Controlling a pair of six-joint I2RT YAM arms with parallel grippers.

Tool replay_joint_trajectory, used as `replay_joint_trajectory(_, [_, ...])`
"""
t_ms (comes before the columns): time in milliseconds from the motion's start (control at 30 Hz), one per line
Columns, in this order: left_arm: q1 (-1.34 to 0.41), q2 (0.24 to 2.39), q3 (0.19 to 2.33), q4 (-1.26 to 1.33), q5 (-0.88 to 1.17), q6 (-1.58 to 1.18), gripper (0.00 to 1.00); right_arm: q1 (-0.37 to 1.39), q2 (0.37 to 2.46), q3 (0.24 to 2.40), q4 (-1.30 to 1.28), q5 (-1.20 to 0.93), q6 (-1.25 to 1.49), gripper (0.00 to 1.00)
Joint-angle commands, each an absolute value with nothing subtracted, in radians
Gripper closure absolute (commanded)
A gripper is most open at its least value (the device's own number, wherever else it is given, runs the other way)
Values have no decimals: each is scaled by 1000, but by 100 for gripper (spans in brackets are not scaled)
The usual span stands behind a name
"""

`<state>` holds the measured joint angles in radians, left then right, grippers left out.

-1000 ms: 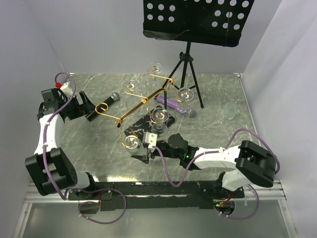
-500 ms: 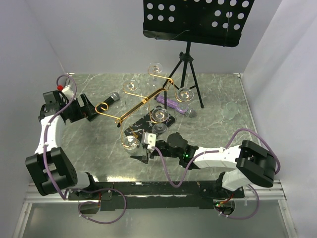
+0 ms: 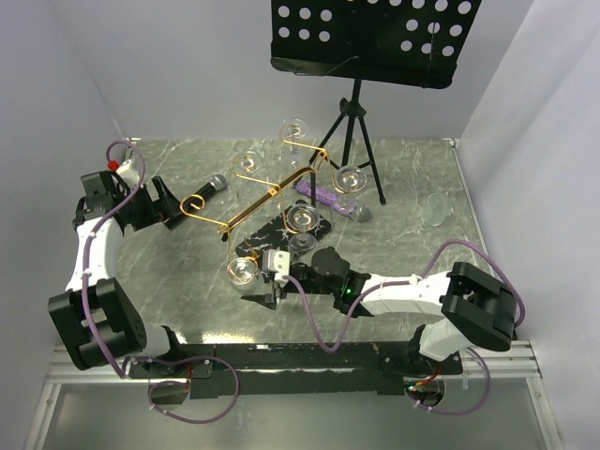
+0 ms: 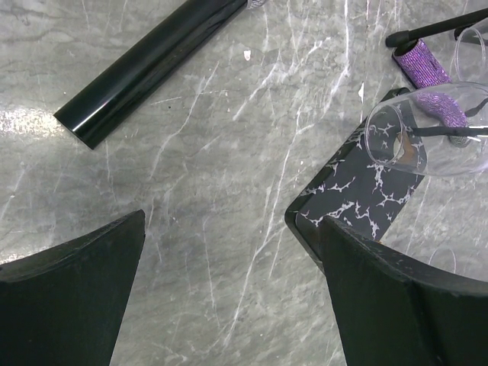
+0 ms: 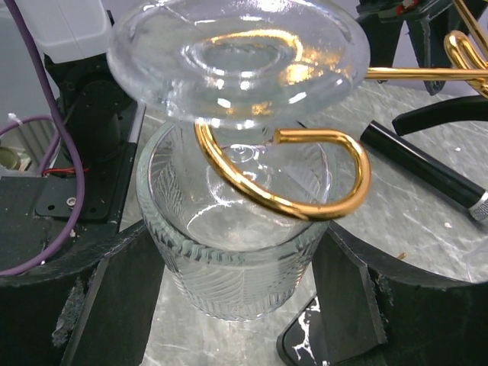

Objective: Take the wine glass off the wine glass rack
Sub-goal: Pick up the wine glass from the wine rack.

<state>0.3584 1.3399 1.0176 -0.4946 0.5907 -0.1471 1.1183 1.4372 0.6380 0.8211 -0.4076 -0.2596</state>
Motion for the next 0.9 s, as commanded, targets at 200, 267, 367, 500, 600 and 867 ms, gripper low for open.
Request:
replay_joint_trajectory(200, [353,1330,1055,-469,614,-155,0,1127,1508,781,838,-420,-209,100])
replay_joint_trajectory(267, [353,1327,1049,-472,612,-147,0,1131,1513,779,853,-356,-190,100])
replay_joint_trajectory(367, [353,1327,1049,-480,609,-140,0,1131,1520,778,873,-247,-147,100])
replay_joint_trajectory(500, [353,1338,1052,-471,612,-143,0,1132,1528,785,874,-157,-74,100])
replay_joint_trajectory(600, [353,1345,1052,-468,615,-150,0,1131,1529,795,867,-95,-2,100])
replay_joint_trajectory(867, [351,1347,1045,-462,615,-155,0,1127,1534,812,819,-2,110,100])
